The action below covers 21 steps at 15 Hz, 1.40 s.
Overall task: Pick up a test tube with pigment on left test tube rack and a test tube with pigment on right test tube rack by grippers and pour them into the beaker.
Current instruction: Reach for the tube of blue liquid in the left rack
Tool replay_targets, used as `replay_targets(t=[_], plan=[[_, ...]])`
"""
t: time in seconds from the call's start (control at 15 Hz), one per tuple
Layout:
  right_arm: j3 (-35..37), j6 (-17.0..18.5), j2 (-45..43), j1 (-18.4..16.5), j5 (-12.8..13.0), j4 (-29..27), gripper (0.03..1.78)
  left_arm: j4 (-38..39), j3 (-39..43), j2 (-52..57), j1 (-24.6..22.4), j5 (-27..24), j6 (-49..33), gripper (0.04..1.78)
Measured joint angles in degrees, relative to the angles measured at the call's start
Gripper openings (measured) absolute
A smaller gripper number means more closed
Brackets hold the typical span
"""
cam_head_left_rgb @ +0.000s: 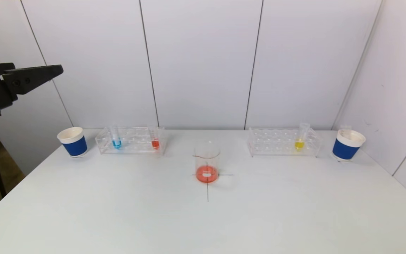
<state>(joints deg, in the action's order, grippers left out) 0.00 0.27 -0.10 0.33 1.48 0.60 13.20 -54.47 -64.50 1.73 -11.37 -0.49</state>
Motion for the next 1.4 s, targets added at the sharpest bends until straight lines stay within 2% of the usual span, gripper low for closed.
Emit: replay_targets(t=[1.4], plan=[[0.0,0.0,0.0,0.0,0.0,0.0,1.77,-0.9,3.0,7.4,-0.1,-1.9,-2.9,1.76]])
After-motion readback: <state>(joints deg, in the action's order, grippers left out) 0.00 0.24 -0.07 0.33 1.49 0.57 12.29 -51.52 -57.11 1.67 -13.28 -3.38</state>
